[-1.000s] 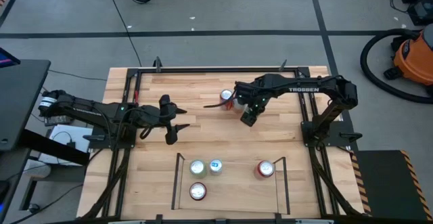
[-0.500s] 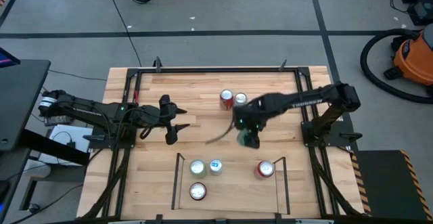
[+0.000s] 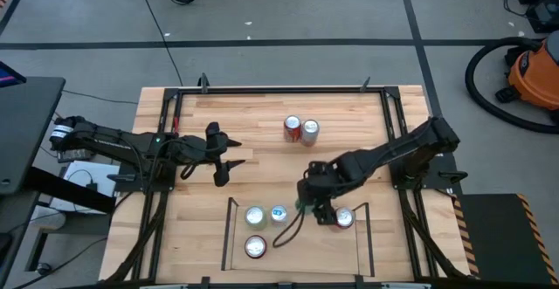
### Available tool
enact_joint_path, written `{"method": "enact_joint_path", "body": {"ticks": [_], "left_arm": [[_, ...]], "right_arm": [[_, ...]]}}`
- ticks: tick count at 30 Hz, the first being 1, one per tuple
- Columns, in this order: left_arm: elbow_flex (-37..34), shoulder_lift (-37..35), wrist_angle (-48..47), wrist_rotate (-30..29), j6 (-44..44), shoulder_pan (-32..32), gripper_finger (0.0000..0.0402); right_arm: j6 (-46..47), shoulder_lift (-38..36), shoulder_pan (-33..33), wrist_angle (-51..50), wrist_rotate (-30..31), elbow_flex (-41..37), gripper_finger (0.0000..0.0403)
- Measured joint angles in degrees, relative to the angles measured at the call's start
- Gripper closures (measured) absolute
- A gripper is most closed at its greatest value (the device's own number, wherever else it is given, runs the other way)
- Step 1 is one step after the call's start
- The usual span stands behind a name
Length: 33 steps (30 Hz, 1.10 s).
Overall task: Place canned beverage on shelf
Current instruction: Put the green soda can on the shelf
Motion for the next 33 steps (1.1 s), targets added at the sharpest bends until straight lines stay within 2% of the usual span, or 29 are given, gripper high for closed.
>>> {"method": "enact_joint_path", "body": {"ticks": [7,20,24,33], "left_arm": [[0.0,0.0,-0.1,0.0,0.2,0.0,0.0127],[0.0,0.0,-0.1,0.0,1.5,0.0,0.0127],[0.0,0.0,-0.1,0.0,1.6,0.0,0.0127],[0.0,0.0,-0.2,0.0,-1.7,0.0,0.0127]], "right_arm": [[-2.1,5.9,5.0,-1.7,0.7,8.3,0.0062],[-2.7,12.8,16.2,-7.2,0.9,14.3,0.0062],[2.3,12.7,18.6,-7.3,1.2,14.4,0.0062],[20.2,14.9,22.9,-10.4,-0.3,14.4,0.0062]]}}
